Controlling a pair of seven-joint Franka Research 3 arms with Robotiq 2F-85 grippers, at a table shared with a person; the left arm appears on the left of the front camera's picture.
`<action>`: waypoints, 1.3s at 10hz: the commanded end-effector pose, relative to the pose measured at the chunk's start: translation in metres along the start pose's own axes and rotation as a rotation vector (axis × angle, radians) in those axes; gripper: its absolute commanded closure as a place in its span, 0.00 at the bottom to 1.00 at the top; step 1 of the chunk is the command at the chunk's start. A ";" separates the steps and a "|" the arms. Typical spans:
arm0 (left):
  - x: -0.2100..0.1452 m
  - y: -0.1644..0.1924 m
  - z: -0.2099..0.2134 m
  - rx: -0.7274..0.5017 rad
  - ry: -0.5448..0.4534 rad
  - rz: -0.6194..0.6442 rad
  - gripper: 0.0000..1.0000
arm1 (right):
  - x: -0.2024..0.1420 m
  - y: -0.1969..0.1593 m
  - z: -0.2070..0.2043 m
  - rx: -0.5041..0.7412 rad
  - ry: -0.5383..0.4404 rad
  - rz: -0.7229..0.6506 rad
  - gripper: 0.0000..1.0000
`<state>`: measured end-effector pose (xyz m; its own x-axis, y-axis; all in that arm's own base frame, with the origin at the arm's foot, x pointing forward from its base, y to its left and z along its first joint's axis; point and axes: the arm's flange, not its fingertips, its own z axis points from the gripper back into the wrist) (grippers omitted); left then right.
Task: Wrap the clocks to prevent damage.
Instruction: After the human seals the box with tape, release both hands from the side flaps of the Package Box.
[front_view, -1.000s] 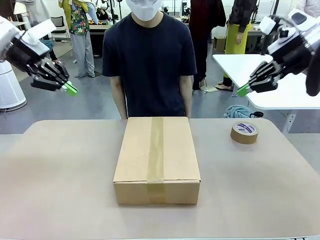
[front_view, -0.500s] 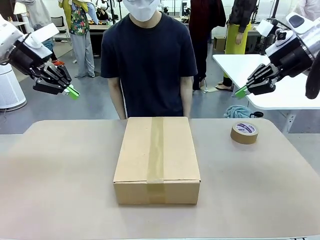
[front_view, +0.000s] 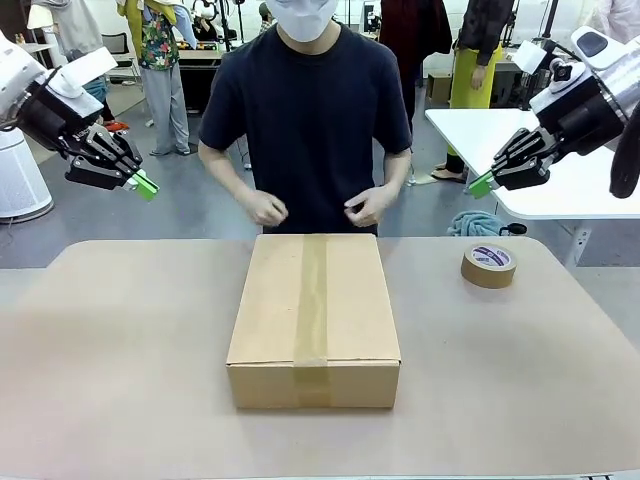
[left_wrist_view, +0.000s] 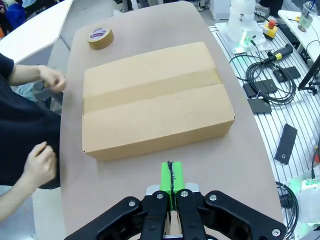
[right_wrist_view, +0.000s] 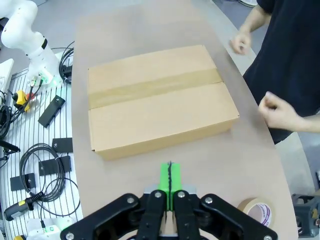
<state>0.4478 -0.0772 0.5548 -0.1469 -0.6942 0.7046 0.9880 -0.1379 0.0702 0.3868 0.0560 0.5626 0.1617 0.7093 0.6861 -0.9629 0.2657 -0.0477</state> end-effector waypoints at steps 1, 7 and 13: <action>0.001 0.000 -0.001 0.017 -0.022 -0.020 1.00 | -0.001 -0.001 -0.002 -0.009 -0.004 0.018 0.99; 0.002 -0.012 0.003 0.035 0.010 0.023 0.41 | 0.003 0.011 0.004 0.011 0.023 0.027 0.39; 0.001 -0.006 0.013 0.031 0.003 0.046 0.09 | -0.001 -0.001 -0.003 0.029 0.039 -0.050 0.06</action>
<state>0.4450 -0.0656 0.5635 -0.1298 -0.6950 0.7072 0.9914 -0.1048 0.0790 0.3880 0.0573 0.5584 0.1869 0.7076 0.6815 -0.9616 0.2737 -0.0205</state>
